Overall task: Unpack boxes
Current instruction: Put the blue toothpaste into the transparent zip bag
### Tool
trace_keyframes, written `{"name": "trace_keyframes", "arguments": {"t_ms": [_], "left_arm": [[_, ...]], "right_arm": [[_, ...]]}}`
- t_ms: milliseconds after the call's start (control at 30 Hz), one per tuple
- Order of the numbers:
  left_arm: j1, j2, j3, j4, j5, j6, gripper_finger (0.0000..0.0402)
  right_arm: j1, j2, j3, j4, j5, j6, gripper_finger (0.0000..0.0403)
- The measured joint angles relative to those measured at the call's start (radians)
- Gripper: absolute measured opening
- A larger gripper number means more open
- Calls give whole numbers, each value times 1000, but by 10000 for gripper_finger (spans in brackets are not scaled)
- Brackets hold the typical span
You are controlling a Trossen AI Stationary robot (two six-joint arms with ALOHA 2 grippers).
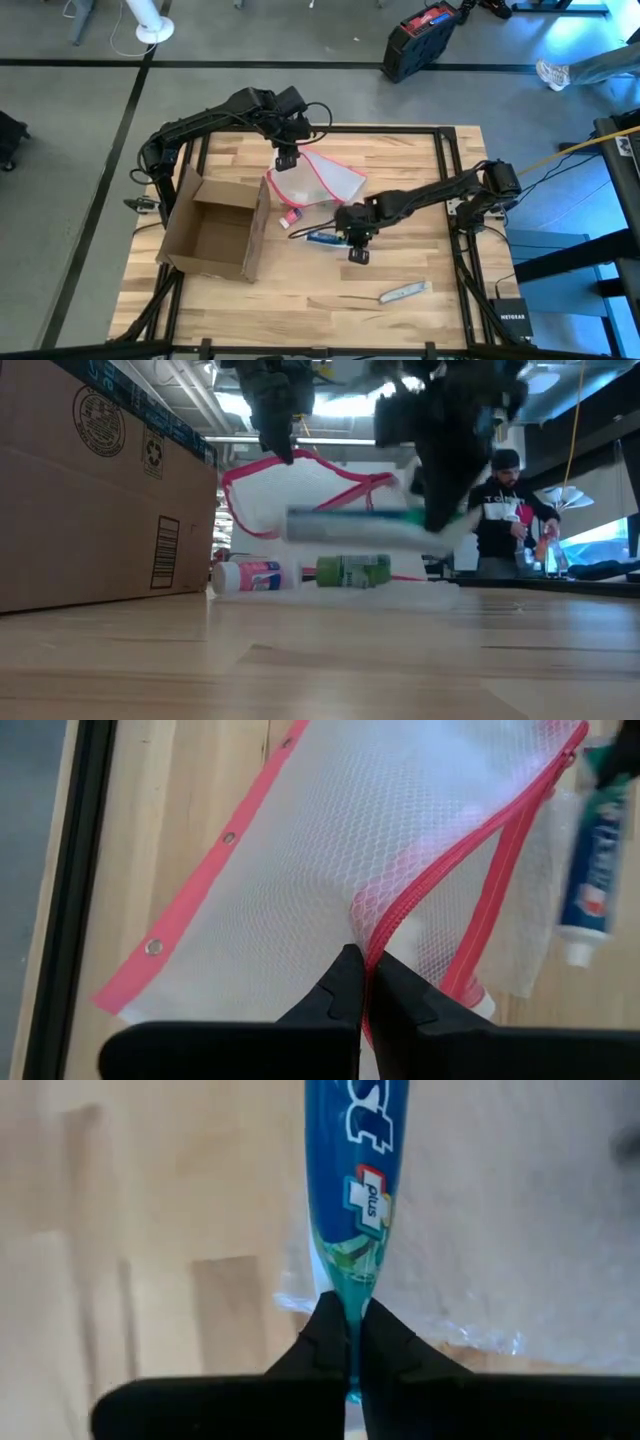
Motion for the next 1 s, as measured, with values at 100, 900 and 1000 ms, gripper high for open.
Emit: {"name": "trace_keyframes", "arguments": {"t_ms": [100, 900, 1000], "left_arm": [[0, 0, 0, 4, 0, 0, 0], [-82, 2, 0, -9, 49, -15, 0], [-82, 1, 0, -40, 48, 0, 0]], "right_arm": [[-1, 0, 94, -45, -28, -49, 1], [-159, 96, 270, 36, 204, -193, 0], [-155, 98, 270, -65, 274, -172, 0]]}}
